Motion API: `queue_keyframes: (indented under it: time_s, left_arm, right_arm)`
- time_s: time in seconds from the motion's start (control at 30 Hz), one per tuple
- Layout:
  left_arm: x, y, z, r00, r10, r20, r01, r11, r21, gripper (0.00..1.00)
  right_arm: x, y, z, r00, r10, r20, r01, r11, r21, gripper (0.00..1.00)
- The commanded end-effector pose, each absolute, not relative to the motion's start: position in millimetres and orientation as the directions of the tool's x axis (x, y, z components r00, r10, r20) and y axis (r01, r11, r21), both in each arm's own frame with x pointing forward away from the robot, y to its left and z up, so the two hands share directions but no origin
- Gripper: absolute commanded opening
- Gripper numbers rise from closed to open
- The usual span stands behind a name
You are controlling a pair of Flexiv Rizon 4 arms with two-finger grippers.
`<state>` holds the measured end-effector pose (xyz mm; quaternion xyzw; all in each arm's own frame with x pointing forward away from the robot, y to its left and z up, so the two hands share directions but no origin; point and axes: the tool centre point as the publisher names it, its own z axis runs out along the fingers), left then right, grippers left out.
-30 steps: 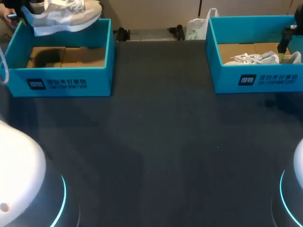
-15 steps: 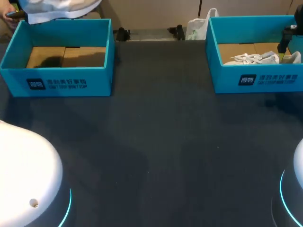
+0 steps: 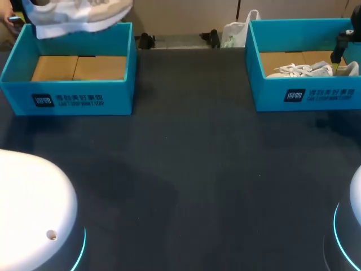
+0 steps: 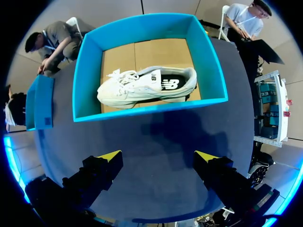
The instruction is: Take the shoe out of the shoebox, open the shoe tongue, remove and reinsert the insole, then place the shoe into the shoebox
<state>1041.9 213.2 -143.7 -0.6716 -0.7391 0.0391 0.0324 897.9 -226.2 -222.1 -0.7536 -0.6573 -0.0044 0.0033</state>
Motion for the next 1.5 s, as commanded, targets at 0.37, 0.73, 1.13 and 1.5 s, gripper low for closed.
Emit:
queue_keyframes:
  time_s: [0.37, 0.73, 1.13, 1.5]
  left_arm:
    - [952, 171, -136, -0.131, 0.991, 0.039, 0.948, 0.114, 0.297, 0.00]
    - [922, 143, -147, -0.103, 0.992, 0.068, 0.956, 0.080, 0.281, 0.00]
    - [836, 48, -180, 0.018, 0.999, 0.052, 0.973, -0.029, 0.230, 0.00]
    - [818, 25, -188, 0.044, 0.998, 0.051, 0.980, -0.053, 0.191, 0.00]
  right_arm:
    - [897, -226, -222, 0.136, 0.991, 0.011, 0.991, -0.136, 0.003, 1.00]
    - [897, -226, -222, 0.136, 0.991, 0.011, 0.991, -0.136, 0.003, 1.00]
    - [897, -226, -222, 0.136, 0.991, 0.011, 0.991, -0.136, 0.003, 1.00]
    - [897, -226, -222, 0.136, 0.991, 0.011, 0.991, -0.136, 0.003, 1.00]
